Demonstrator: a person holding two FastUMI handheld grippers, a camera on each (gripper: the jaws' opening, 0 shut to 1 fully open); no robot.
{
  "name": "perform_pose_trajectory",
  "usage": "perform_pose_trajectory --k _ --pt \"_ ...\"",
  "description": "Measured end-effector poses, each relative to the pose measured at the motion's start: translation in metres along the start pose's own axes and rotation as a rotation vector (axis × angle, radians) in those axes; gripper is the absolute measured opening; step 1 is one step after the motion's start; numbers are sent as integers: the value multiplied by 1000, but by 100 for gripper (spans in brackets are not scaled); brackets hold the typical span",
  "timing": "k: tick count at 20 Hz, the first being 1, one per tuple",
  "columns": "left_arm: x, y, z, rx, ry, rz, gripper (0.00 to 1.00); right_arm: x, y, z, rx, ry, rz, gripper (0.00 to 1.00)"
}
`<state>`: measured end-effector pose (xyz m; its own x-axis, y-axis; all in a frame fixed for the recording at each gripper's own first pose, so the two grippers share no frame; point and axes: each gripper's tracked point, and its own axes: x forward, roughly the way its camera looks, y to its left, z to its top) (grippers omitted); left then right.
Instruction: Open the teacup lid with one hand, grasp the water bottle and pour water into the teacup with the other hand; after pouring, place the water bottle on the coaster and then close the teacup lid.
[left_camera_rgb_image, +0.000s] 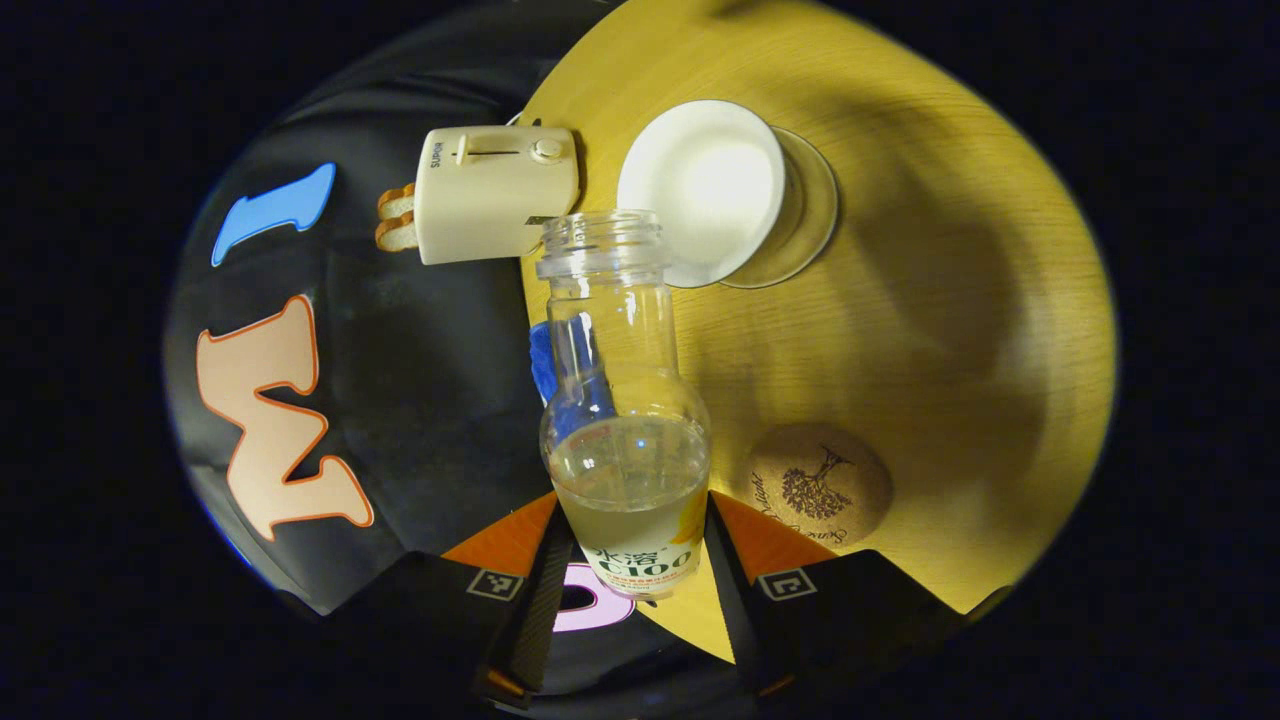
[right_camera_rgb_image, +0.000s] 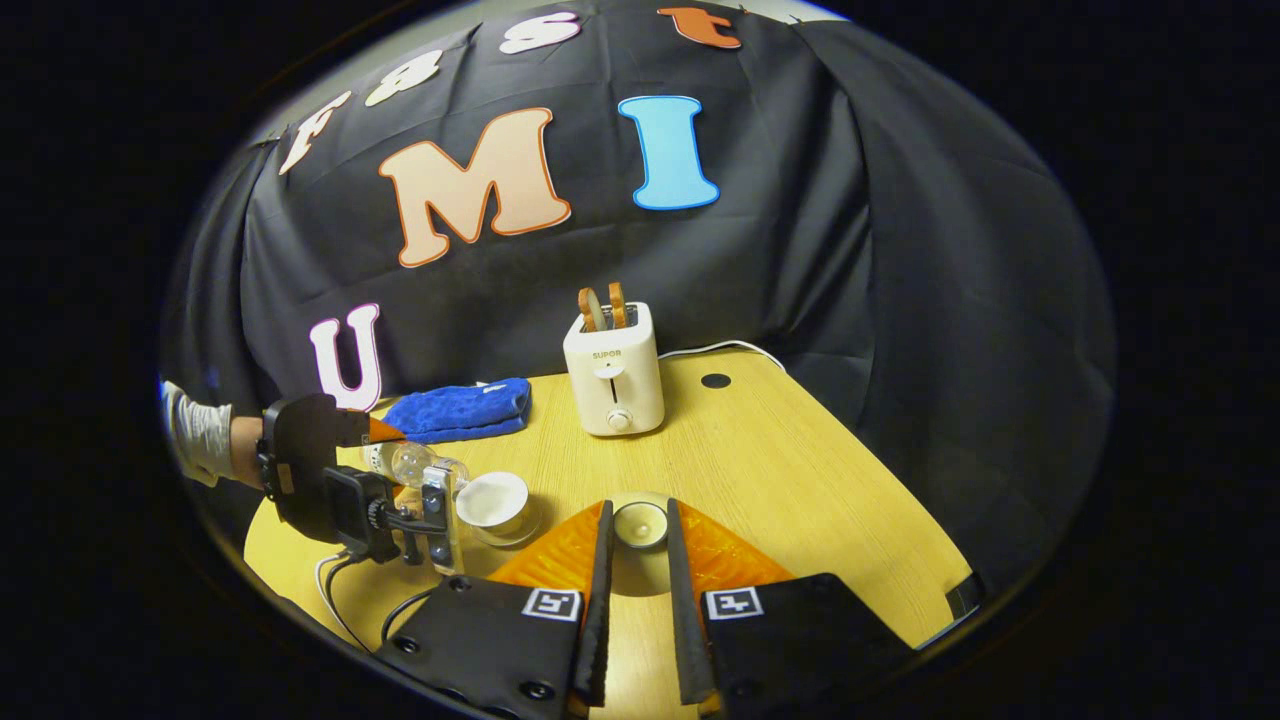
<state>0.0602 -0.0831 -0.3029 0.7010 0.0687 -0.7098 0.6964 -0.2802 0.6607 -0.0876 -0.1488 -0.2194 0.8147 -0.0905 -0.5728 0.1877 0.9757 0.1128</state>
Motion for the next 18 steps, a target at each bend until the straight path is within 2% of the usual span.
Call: perform_pose_trajectory --k 2,10,15,18 --pt "1 2 0 38 20 -14 70 -1 -2 -2 4 4 2 29" --pt "-7 11 -9 182 111 -54 70 2 -6 -15 29 21 7 31" --pt "-10 16 -11 264 161 -76 70 4 -11 -19 40 23 8 29" --pt "-11 19 -14 305 192 -82 70 3 -13 -21 47 30 11 31"
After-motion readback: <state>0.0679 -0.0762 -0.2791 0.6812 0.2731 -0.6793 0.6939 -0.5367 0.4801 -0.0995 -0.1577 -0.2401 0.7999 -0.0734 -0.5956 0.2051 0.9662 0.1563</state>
